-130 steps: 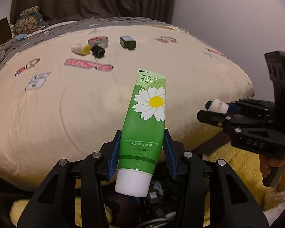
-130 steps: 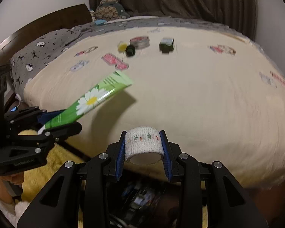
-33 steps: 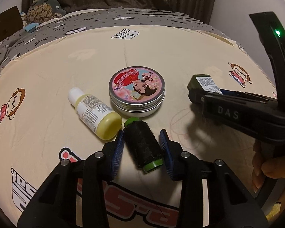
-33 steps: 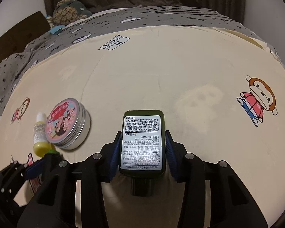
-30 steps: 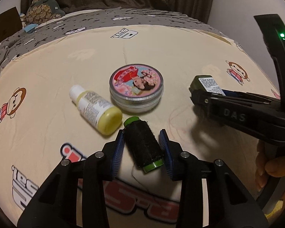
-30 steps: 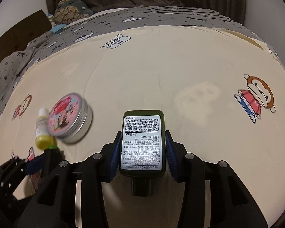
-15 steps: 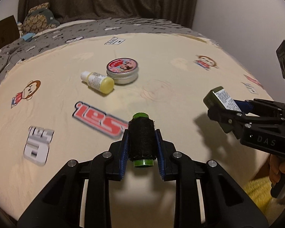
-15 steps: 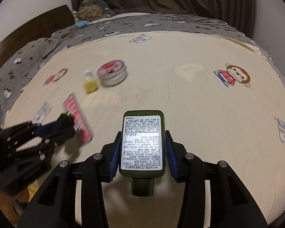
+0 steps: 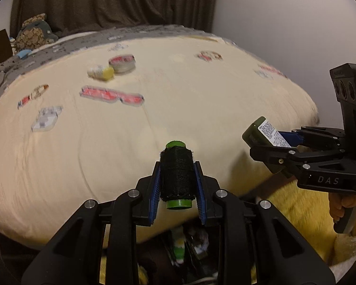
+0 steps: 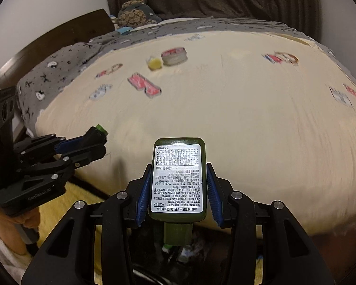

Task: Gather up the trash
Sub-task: 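Lower the spool and olive-green bottle into the dark bin and open both grippers, then grasp the pink round tin with the right gripper while the left grasps the small yellow bottle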

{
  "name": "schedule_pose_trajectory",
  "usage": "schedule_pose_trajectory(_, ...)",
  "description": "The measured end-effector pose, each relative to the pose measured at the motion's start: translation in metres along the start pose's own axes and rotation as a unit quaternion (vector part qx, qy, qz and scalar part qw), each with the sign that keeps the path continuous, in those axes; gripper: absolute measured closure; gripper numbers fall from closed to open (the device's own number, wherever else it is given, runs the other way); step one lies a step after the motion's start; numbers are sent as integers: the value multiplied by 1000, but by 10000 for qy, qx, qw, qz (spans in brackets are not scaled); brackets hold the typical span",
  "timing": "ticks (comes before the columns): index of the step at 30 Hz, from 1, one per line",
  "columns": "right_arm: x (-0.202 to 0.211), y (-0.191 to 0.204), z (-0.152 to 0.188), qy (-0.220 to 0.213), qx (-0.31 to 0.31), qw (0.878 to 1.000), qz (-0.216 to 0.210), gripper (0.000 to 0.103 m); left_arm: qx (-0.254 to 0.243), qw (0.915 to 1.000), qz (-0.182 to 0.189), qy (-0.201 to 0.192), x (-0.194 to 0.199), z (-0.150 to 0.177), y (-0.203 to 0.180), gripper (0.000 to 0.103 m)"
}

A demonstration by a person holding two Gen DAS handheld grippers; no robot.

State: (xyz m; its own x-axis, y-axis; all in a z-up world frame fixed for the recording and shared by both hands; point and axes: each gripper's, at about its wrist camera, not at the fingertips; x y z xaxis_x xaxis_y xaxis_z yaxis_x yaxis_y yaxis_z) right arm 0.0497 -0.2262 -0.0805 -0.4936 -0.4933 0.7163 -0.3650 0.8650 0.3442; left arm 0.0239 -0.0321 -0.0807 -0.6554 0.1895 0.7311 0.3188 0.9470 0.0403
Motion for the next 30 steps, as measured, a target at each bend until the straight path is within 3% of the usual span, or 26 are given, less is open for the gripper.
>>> schedule_pose_trajectory(9,-32,-12,70,720,-621,9954,-99,59,-65,9953,349,901,-30,62,-22,78)
schedule_pose_trajectory(18,-69,-19,102,1398,-970,9854,22,59,-206,9831,477,1755,-72,102,-37,78)
schedule_pose_trajectory(24,-76,-23,106,1562,-1152,9810,54,58,-228,9774,467,2051,-86,112,-41,76)
schedule_pose_trajectory(30,-71,-26,97,1429,-1190,9824,148,52,-176,9787,388,2010,-85,107,-32,64)
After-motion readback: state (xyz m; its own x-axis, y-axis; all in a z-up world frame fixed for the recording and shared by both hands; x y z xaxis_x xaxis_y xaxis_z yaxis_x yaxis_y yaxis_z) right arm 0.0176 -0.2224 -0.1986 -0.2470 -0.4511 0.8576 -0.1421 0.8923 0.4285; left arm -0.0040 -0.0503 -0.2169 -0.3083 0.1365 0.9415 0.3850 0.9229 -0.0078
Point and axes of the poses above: each gripper's, at about its wrist camera, not at the fingertips, and x roughly against the way its jaws point, y to its left, z to its underside, and after that the axes turned 11 degrees about -z, right-handed
